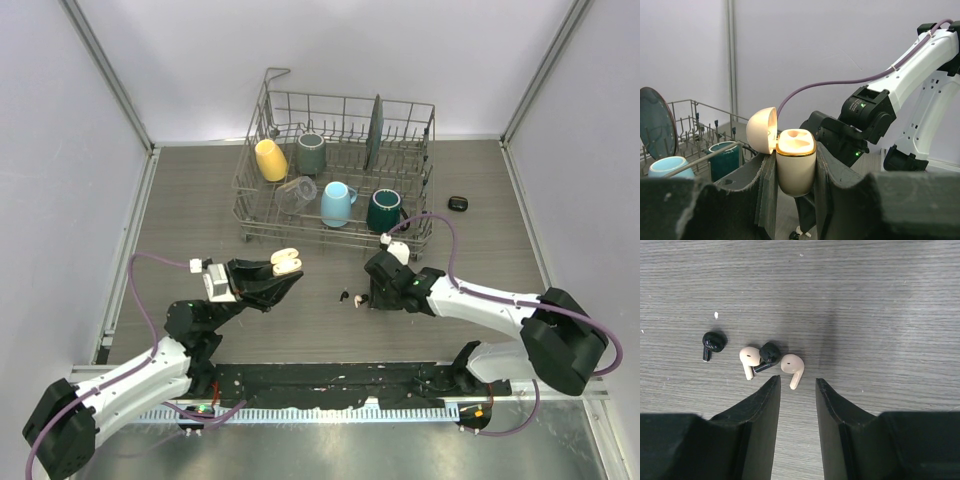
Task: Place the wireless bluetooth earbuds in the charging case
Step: Pick up the earbud from the center of the board.
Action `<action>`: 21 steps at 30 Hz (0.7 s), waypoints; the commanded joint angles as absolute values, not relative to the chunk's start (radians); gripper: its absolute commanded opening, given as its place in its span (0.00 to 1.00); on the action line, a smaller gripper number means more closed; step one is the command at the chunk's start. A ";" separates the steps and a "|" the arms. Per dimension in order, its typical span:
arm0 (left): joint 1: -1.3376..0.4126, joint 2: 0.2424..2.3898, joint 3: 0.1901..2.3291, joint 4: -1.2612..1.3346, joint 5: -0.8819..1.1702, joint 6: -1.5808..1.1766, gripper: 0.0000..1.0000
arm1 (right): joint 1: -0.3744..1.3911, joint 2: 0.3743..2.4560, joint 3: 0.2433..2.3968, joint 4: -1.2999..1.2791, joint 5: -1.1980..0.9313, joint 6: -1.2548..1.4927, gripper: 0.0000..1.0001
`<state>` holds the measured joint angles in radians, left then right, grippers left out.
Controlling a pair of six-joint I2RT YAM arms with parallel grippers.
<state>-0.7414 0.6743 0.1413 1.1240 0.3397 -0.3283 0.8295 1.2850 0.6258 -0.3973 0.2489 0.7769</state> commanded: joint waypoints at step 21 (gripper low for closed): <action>-0.745 0.675 0.133 1.167 0.321 -0.302 0.00 | 0.833 1.330 0.655 -0.331 0.290 0.761 0.36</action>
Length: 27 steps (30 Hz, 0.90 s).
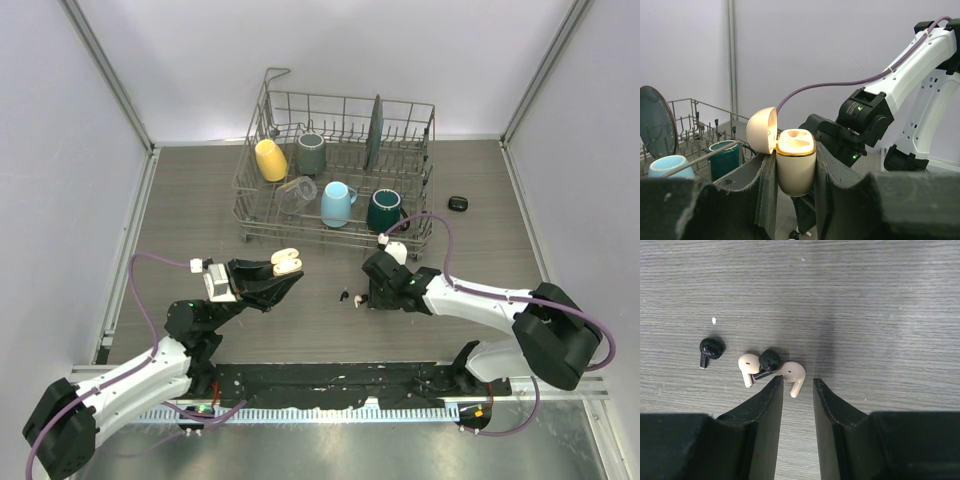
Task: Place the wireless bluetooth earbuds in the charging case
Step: Pick up the earbud from the center of the board.
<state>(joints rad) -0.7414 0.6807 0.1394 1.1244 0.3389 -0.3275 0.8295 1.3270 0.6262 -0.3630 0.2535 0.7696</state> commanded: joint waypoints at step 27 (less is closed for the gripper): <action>-0.745 0.647 0.124 1.140 0.313 -0.301 0.00 | 0.827 1.350 0.690 -0.350 0.314 0.687 0.42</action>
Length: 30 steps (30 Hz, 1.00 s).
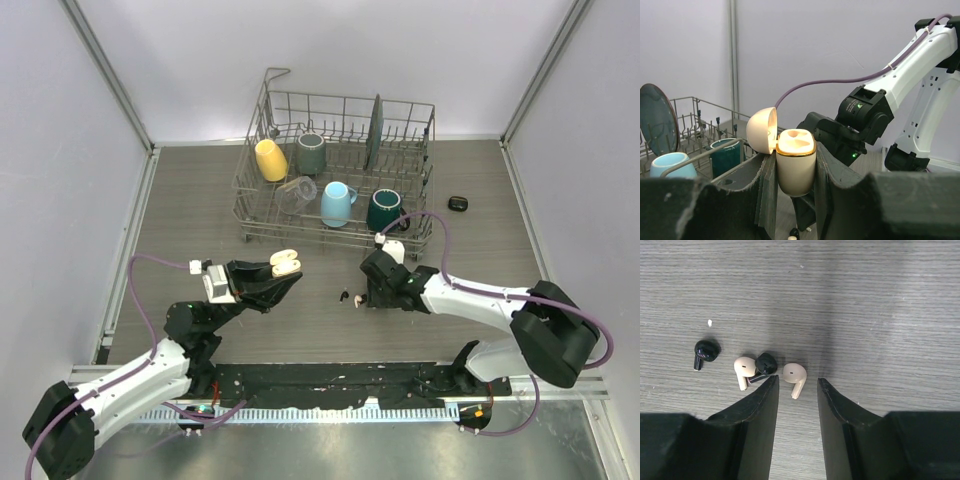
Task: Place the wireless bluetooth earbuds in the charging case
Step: Pick up the earbud from the center of the board.
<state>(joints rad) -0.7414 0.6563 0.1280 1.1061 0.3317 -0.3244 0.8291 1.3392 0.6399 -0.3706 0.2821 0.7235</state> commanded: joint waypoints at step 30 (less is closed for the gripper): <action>-0.746 0.658 0.121 1.141 0.307 -0.298 0.00 | 0.796 1.388 0.677 -0.336 0.299 0.667 0.32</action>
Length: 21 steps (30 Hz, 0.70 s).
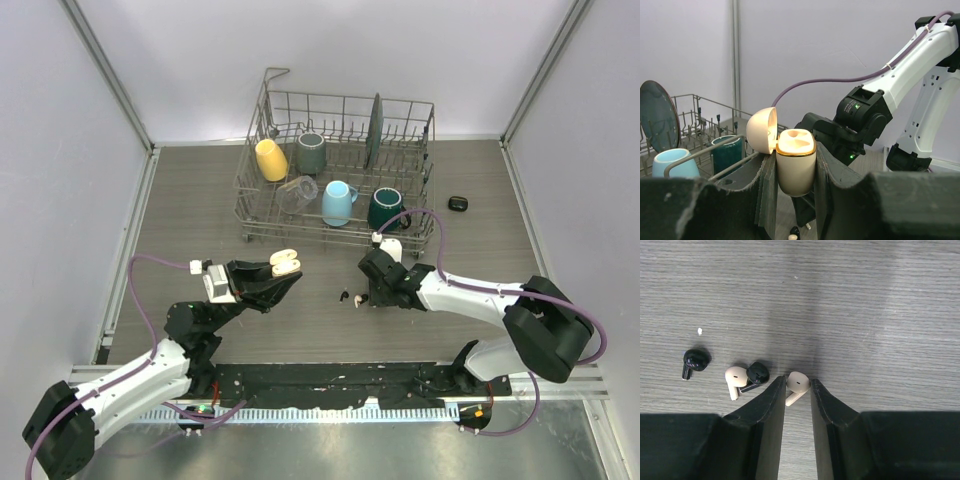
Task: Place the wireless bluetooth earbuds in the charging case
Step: Pick up the earbud from the center of the board.
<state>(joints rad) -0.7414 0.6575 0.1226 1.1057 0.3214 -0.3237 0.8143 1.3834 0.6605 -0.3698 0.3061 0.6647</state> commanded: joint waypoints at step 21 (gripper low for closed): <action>-0.744 0.653 0.117 1.143 0.305 -0.299 0.00 | 0.796 1.396 0.657 -0.362 0.321 0.782 0.34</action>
<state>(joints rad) -0.7414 0.6590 0.1184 1.1057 0.3210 -0.3241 0.8143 1.3838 0.6601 -0.3534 0.2966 0.7441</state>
